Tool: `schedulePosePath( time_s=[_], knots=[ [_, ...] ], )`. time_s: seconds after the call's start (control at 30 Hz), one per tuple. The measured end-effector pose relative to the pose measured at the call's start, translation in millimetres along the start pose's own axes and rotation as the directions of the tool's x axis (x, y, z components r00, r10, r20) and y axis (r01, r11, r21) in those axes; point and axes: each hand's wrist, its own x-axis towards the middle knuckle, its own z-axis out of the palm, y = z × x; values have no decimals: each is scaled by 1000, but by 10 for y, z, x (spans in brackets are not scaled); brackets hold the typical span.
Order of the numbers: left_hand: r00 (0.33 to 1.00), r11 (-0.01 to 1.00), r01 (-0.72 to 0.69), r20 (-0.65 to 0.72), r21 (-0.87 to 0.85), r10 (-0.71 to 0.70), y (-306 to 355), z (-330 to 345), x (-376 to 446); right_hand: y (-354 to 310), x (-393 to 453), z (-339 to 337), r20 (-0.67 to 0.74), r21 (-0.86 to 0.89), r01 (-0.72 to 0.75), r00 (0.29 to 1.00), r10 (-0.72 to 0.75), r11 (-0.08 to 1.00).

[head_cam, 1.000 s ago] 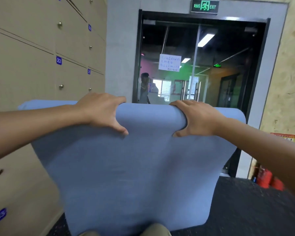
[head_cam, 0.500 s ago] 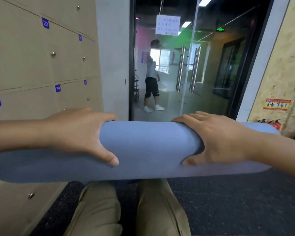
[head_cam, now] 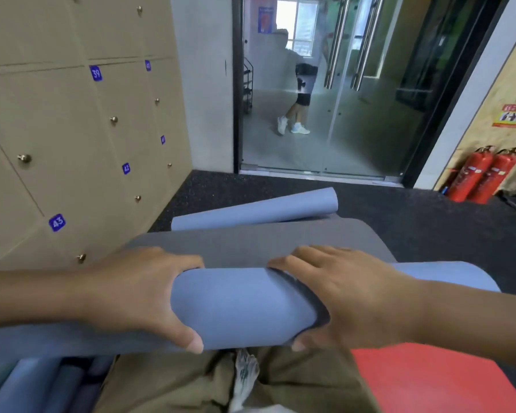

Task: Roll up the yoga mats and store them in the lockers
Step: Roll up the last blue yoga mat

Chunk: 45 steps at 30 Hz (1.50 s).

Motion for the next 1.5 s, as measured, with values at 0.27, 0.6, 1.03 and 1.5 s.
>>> schedulePosePath(
  time_s=[0.27,0.6,1.03,1.5],
  knots=[
    [993,997,-35,112,-63,42,-49,523,91,17,58,431,120,89,31,992,-41,996],
    [973,967,-228,-58,-115,222,-61,566,113,257,270,451,214,365,-44,976,-37,930],
    [970,942,-239,-6,-234,244,-290,576,580,539,567,345,348,486,-174,937,-7,857],
    [967,933,-256,-59,-252,249,-419,534,804,329,431,707,-74,154,-202,974,215,967]
  ],
)
